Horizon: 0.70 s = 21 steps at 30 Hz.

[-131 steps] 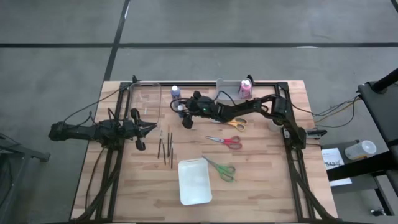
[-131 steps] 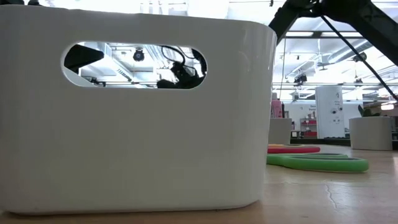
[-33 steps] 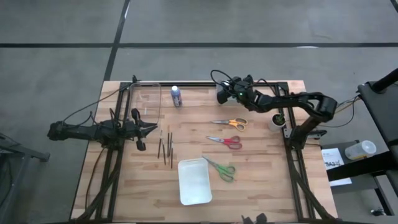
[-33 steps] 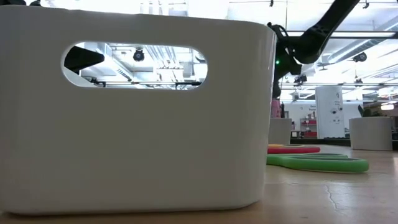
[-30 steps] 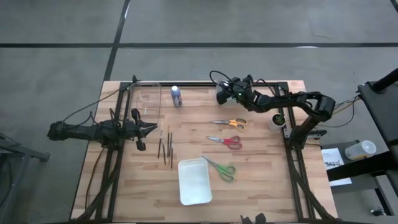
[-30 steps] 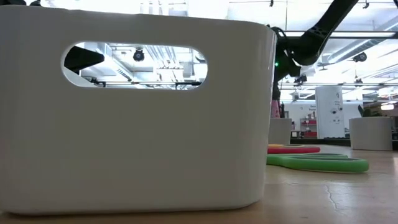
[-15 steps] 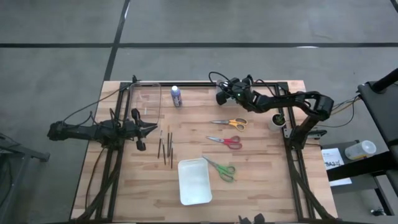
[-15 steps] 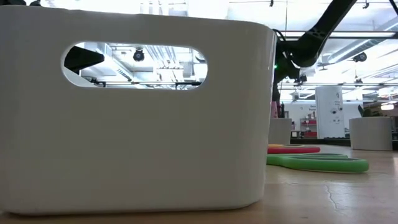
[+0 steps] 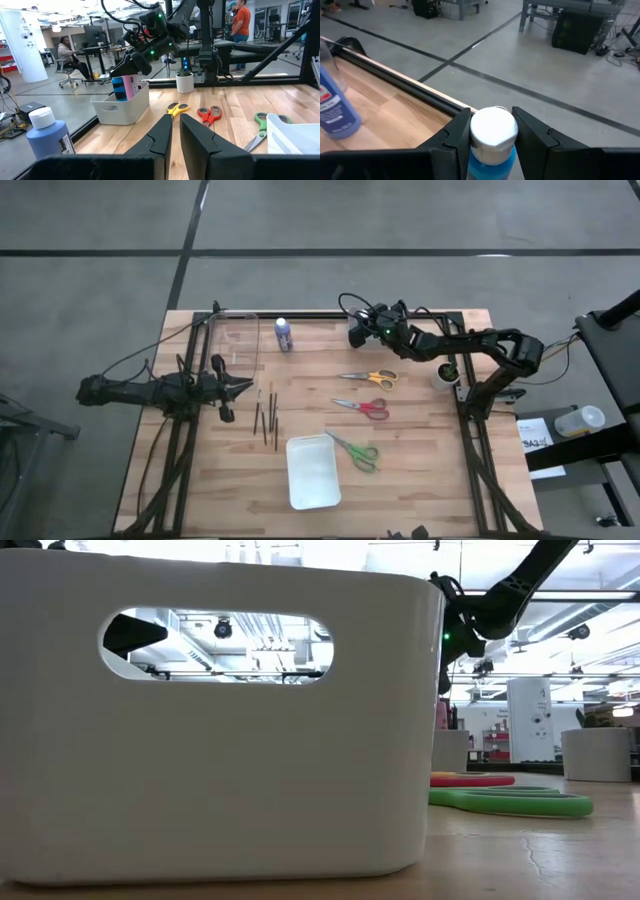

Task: Pick & Place Paint Supplies
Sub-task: Put the small blue paint bottle into the gray bin

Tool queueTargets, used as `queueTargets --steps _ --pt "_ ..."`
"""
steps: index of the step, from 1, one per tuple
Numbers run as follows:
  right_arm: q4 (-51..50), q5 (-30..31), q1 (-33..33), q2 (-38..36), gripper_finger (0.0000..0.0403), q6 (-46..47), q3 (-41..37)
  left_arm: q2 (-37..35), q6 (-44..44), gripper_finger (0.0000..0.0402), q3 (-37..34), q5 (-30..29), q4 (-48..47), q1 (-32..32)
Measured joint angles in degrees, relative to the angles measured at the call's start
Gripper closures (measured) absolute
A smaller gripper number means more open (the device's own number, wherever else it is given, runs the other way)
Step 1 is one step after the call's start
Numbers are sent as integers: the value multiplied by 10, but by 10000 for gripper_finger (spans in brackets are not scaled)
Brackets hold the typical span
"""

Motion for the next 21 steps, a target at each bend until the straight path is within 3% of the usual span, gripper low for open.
queueTargets --steps 5,14,21 --pt "0 27 20 0 291 35 0 0 0 354 0 1 0 0" --pt "-16 150 75 -1 291 82 3 0 0 354 0 1 0 0" --pt "-44 157 74 7 291 98 3 0 0 354 0 0 0 0"
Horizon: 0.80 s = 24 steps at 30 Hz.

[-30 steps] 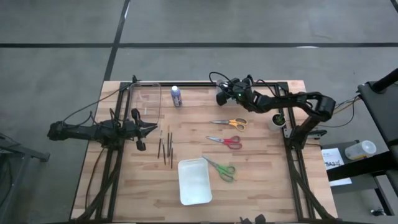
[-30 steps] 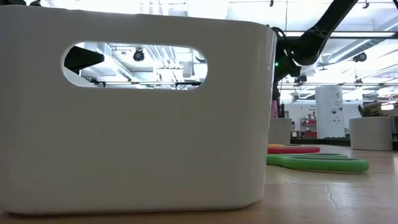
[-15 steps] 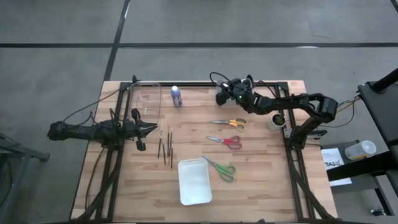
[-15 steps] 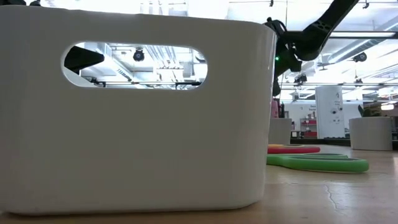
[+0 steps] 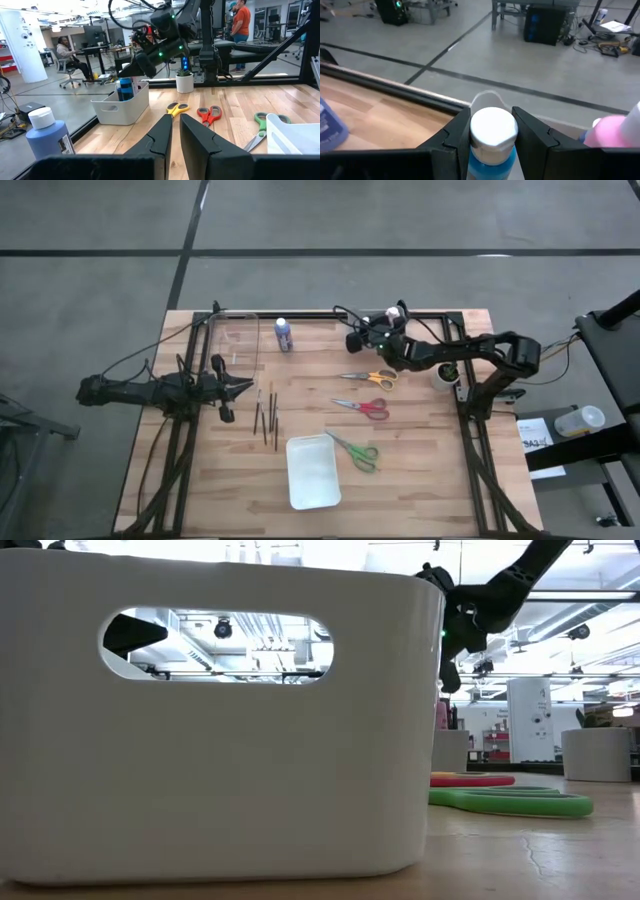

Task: Pick & Place Paint Supplies
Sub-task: Put the small blue paint bottle into the gray bin

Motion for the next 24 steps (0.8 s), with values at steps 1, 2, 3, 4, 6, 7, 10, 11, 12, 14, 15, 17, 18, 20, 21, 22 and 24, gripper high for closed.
queueTargets --steps 1,2,3,4,6,7,10,11,12,14,15,17,18,20,21,22,24 --pt "-1 0 -1 6 291 5 0 0 0 354 0 0 0 0" --pt "1 0 -1 13 291 11 0 0 0 354 0 0 0 0" --pt "1 0 -1 19 291 17 0 0 0 354 0 0 0 0" --pt "-3 0 -2 25 291 23 0 0 0 354 0 0 0 0" --pt "-2 0 -3 39 291 29 0 0 0 354 0 0 0 0" --pt "-2 0 -3 44 291 31 0 0 0 354 0 -1 0 0" --pt "6 0 -5 56 291 32 0 0 0 354 0 -1 0 0" --pt "5 -1 -5 57 291 32 0 0 0 354 0 -1 0 0" --pt "6 -1 -6 59 291 33 0 0 0 354 0 -1 0 0" --pt "5 -1 -7 60 291 34 0 0 0 354 0 -1 0 0" --pt "4 -1 -7 60 291 35 0 0 0 354 0 -1 0 0" --pt "3 -1 -7 60 291 36 0 0 0 354 0 -1 0 0" --pt "2 -1 -7 60 291 36 0 0 0 354 0 -1 0 0" --pt "0 -2 -7 60 291 36 0 0 0 354 0 -1 0 0" --pt "0 -3 -7 60 291 36 0 0 0 354 0 -1 0 0" --pt "0 -3 -6 60 291 36 0 0 0 354 0 -1 0 0" --pt "-1 -3 -6 60 282 39 0 0 0 354 0 -1 0 0"
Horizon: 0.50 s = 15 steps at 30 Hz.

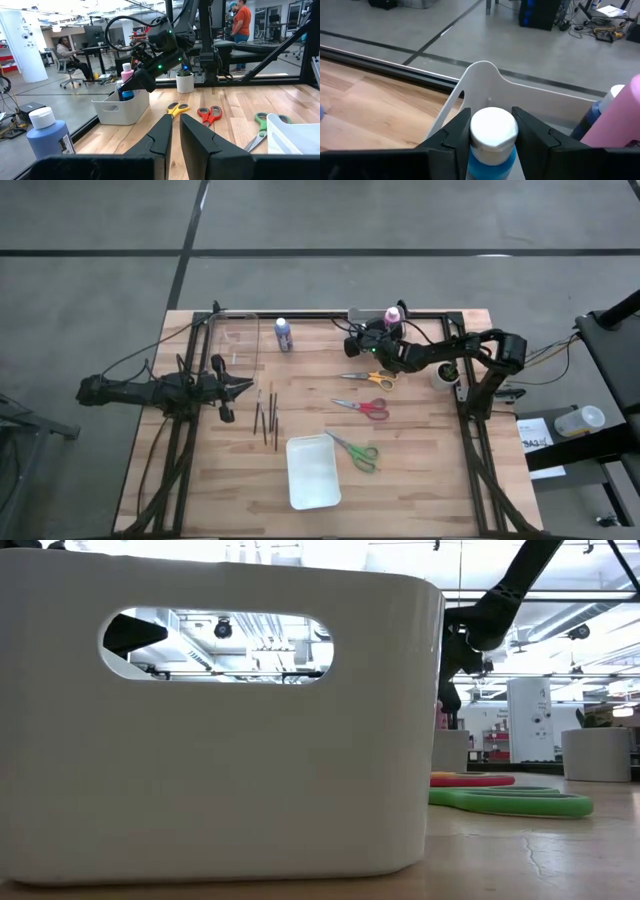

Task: Pick & Place Paint Supplies
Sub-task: Put the small blue paint bottle into the gray bin

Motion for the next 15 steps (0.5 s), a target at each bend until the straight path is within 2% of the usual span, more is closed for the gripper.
queueTargets --steps 7,15 --pt "-3 -2 0 0 230 16 0 0 0 354 0 0 0 0" --pt "-2 -2 0 0 211 17 0 0 0 354 0 0 0 0"
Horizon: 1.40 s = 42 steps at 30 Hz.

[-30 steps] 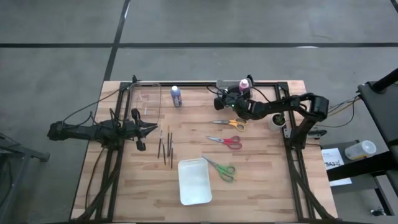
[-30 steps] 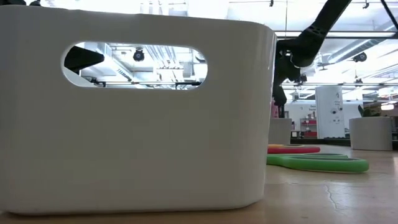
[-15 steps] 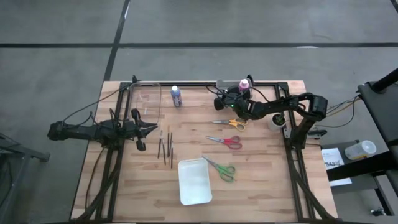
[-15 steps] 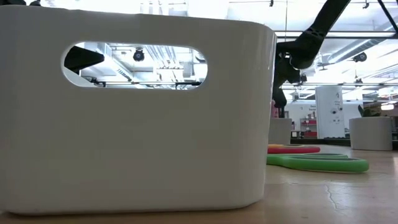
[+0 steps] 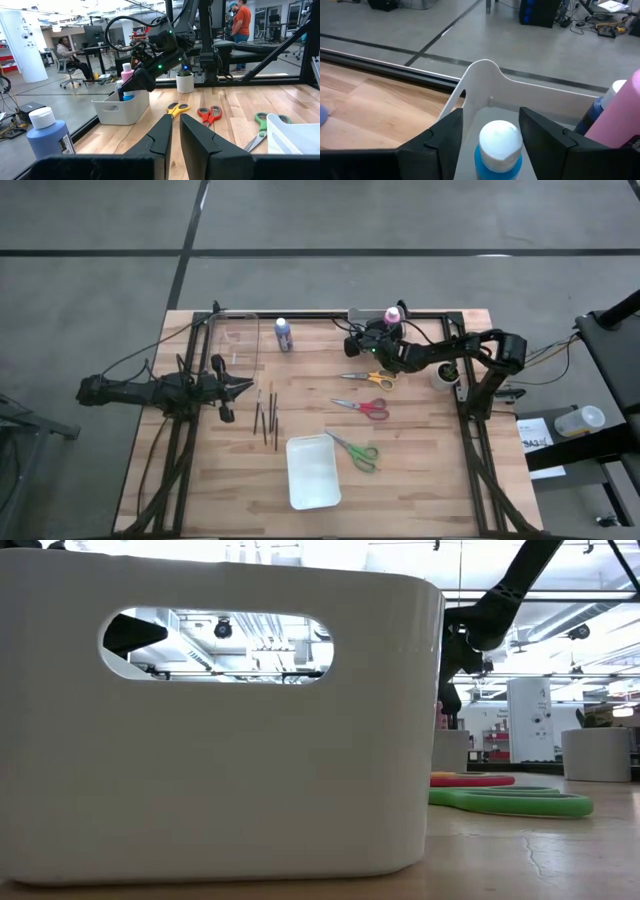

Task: Pick & Place Paint Supplies
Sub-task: Put the small blue paint bottle into the gray bin, then put the large violet paint bottle into the gray bin

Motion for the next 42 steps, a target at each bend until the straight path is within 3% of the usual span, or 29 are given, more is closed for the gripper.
queueTargets --steps 6,16,20,27,35,42 --pt "10 1 6 -9 210 -4 1 0 0 354 0 0 0 0" --pt "8 -13 57 -71 209 -98 38 0 0 354 0 0 0 0" --pt "14 -93 68 -114 209 -99 17 0 0 354 0 0 0 0" --pt "144 -274 69 -200 209 -247 -87 0 0 354 0 0 0 0" --pt "163 -352 69 -364 209 -342 -217 1 0 354 0 0 0 0" --pt "154 -412 68 -503 209 -347 -288 4 0 354 0 0 0 0"
